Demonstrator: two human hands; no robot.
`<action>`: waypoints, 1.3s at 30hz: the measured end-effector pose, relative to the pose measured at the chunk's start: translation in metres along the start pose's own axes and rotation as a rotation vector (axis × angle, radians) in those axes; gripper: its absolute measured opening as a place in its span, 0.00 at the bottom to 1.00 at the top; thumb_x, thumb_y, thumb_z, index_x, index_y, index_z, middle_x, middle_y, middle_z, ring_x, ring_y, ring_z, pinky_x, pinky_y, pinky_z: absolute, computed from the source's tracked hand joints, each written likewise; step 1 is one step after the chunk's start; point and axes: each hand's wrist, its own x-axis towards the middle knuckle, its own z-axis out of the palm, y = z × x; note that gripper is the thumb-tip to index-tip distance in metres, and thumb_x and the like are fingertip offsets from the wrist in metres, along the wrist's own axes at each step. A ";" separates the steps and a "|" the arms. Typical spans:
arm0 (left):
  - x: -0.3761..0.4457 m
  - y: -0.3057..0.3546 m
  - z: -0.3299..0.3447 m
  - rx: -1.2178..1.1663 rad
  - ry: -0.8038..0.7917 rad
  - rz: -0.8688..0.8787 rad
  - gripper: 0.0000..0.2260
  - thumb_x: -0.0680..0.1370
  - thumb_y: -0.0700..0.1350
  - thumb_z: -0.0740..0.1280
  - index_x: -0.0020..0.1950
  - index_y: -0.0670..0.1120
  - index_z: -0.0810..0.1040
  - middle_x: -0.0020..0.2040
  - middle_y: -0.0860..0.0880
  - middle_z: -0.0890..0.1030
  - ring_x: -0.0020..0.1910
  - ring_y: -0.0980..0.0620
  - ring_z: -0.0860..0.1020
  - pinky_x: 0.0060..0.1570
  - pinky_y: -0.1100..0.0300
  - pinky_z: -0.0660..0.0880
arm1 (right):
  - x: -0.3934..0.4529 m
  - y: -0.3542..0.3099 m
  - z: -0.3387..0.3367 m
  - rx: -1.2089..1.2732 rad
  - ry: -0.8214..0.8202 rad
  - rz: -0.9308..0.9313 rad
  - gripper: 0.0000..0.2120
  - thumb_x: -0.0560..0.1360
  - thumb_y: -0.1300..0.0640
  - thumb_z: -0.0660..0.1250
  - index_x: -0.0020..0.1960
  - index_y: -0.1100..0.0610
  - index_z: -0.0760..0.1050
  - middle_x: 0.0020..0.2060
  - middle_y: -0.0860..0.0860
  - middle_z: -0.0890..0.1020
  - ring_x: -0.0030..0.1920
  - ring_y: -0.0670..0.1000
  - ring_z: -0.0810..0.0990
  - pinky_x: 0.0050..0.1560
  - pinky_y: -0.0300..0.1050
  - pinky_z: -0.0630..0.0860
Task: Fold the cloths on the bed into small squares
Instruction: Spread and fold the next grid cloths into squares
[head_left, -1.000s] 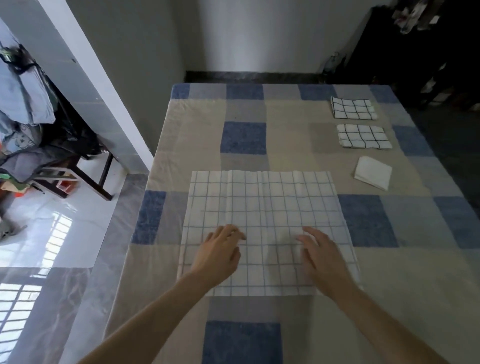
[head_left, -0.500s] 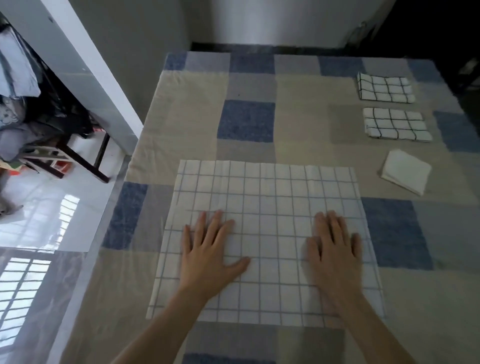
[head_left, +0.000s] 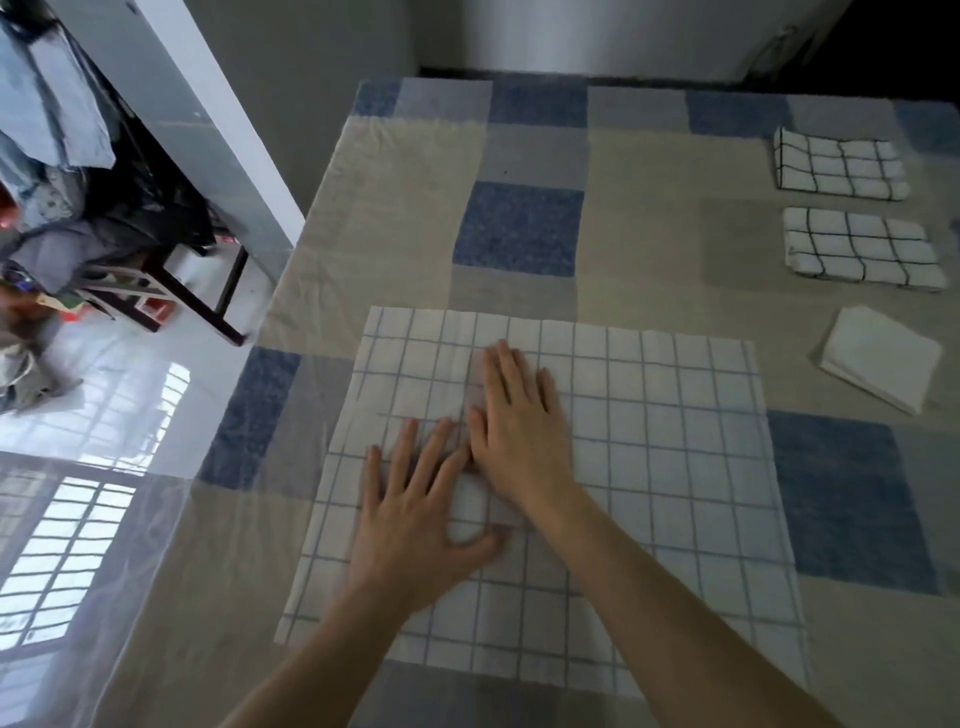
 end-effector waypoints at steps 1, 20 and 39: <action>0.000 0.000 0.000 -0.002 0.000 0.000 0.40 0.69 0.76 0.53 0.77 0.59 0.52 0.80 0.56 0.42 0.77 0.50 0.34 0.75 0.40 0.39 | 0.002 0.010 0.000 -0.001 -0.002 0.027 0.29 0.81 0.45 0.46 0.79 0.54 0.46 0.79 0.53 0.50 0.78 0.52 0.47 0.76 0.57 0.46; 0.022 0.057 -0.008 -0.071 0.083 0.041 0.30 0.79 0.65 0.44 0.78 0.54 0.52 0.80 0.50 0.40 0.77 0.48 0.34 0.75 0.41 0.38 | 0.003 0.139 -0.027 -0.030 0.093 0.313 0.29 0.80 0.46 0.42 0.79 0.53 0.48 0.79 0.51 0.49 0.78 0.51 0.46 0.76 0.55 0.41; 0.085 -0.137 -0.044 0.063 0.166 -0.369 0.31 0.78 0.61 0.40 0.80 0.50 0.48 0.80 0.44 0.40 0.78 0.45 0.38 0.75 0.41 0.39 | 0.002 0.139 -0.028 -0.054 0.094 0.312 0.30 0.79 0.45 0.40 0.79 0.53 0.47 0.79 0.52 0.49 0.78 0.52 0.46 0.76 0.57 0.43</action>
